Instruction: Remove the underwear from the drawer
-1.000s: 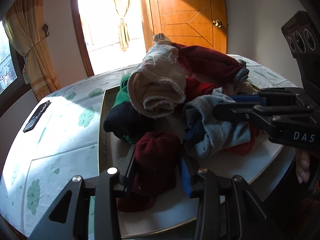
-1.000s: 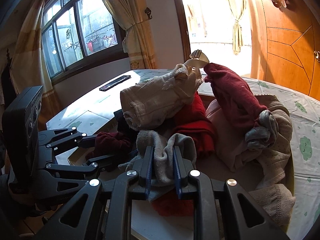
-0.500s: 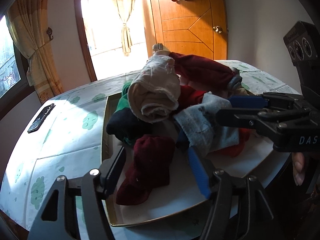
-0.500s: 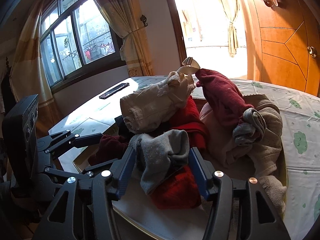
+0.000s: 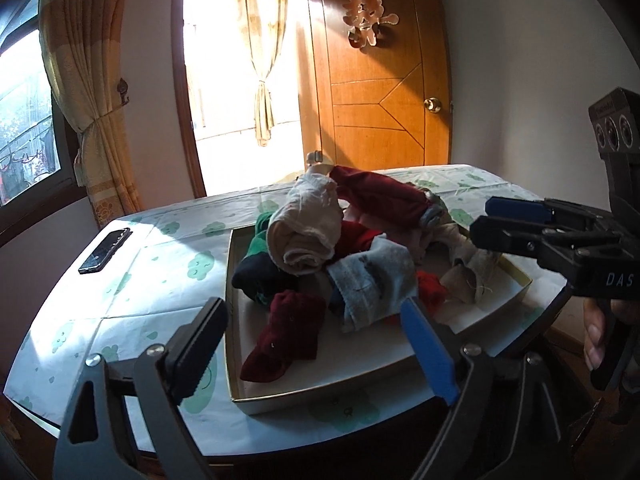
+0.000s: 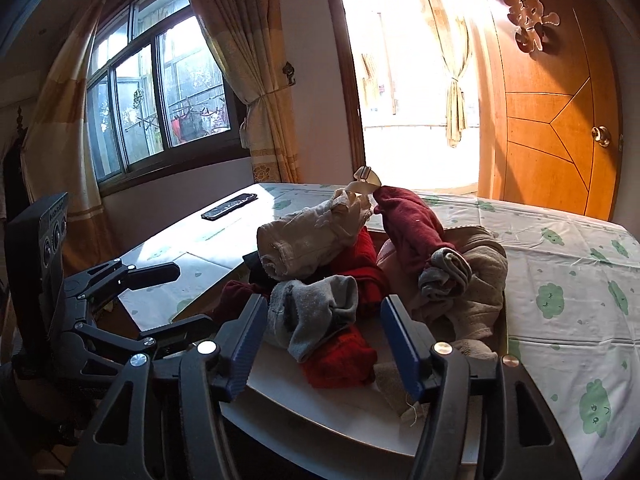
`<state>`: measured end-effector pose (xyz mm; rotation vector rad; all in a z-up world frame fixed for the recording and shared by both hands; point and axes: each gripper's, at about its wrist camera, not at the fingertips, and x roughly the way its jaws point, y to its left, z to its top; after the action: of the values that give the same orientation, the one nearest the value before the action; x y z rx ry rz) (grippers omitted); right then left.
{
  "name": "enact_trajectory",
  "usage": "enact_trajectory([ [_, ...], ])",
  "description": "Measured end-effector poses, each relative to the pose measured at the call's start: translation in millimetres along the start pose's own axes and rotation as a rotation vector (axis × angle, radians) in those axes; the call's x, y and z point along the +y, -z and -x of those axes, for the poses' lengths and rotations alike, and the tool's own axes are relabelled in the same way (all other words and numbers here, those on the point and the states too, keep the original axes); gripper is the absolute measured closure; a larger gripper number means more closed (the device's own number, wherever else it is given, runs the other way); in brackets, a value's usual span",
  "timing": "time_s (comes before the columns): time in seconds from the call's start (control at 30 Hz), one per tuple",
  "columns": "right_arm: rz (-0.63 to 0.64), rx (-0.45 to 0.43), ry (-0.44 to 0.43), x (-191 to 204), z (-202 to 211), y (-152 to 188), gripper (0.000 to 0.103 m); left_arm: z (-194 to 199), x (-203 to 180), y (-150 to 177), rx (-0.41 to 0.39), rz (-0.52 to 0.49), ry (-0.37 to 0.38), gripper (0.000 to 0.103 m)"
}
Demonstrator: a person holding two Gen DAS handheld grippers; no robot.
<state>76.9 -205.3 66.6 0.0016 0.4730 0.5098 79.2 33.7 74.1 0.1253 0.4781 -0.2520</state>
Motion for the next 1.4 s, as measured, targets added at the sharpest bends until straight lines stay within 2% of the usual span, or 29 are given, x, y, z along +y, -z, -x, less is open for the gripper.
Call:
enact_trajectory([
  [0.07,0.012,-0.043,0.018,5,21,1,0.03,15,-2,0,-0.036,0.011,-0.005,0.009],
  [0.2,0.034,-0.114,0.047,16,54,4,0.025,40,-6,1,-0.086,0.031,-0.017,0.004],
  [0.37,0.026,-0.141,0.057,22,75,15,0.023,59,-11,5,-0.117,0.045,-0.029,0.0],
  [0.8,0.031,-0.161,0.047,33,98,23,0.021,68,-17,13,-0.112,0.052,-0.039,0.0],
  [1.4,0.027,-0.165,0.042,34,100,29,0.021,68,-19,13,-0.105,0.056,-0.042,0.0],
])
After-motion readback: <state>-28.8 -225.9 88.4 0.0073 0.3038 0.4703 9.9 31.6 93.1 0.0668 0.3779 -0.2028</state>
